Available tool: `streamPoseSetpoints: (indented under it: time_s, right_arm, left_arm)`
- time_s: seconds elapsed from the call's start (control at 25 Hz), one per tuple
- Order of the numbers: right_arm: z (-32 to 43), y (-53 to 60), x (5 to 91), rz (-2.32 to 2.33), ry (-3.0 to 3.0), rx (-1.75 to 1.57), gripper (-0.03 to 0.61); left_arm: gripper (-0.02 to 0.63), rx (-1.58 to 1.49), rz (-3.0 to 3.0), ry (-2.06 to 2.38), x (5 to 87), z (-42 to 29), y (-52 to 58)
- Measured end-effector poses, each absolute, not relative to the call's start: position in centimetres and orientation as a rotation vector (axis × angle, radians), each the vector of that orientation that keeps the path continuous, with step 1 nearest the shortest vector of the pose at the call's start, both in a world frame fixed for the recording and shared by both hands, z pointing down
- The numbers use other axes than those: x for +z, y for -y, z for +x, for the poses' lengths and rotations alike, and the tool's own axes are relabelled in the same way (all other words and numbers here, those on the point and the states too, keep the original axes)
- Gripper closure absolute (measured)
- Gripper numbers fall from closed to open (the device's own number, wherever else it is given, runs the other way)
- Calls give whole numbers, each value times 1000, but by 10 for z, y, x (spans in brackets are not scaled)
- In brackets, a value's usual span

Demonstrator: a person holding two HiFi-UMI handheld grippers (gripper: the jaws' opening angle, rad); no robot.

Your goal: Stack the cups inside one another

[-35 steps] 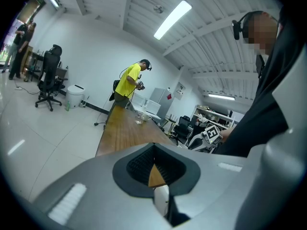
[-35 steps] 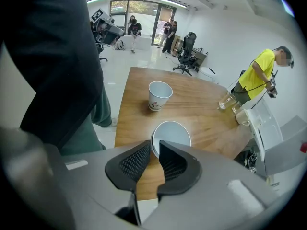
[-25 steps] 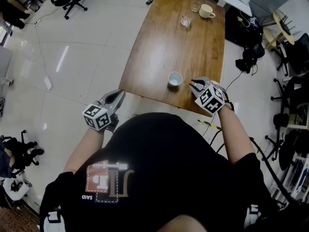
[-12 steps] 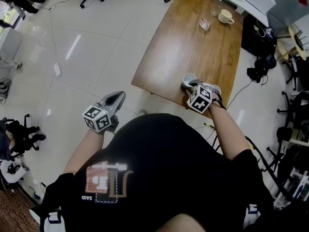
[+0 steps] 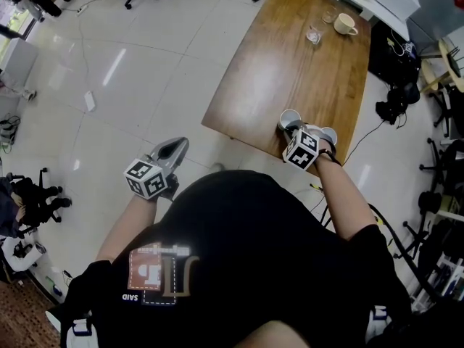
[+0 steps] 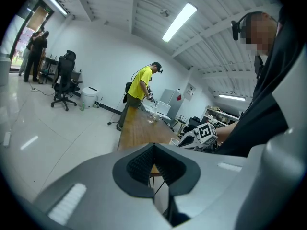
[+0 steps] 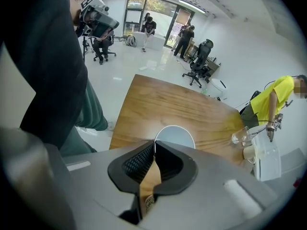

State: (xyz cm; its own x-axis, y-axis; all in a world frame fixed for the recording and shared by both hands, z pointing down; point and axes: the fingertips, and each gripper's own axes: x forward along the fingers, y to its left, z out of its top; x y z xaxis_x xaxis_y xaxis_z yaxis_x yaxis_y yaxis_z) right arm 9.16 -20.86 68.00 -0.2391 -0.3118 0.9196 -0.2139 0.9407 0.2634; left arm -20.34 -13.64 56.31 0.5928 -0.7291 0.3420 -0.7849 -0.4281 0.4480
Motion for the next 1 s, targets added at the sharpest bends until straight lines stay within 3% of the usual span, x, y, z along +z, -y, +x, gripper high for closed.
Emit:
streamPoseSetpoints:
  time_s: [0.6, 1.0]
  right_arm:
    - [158, 206, 563, 550, 1938, -134, 552]
    - [233, 181, 566, 558, 1839, -87, 552]
  left_arm:
    - [612, 106, 2376, 998, 555, -128, 175]
    - [612, 102, 2424, 902, 550, -78, 187]
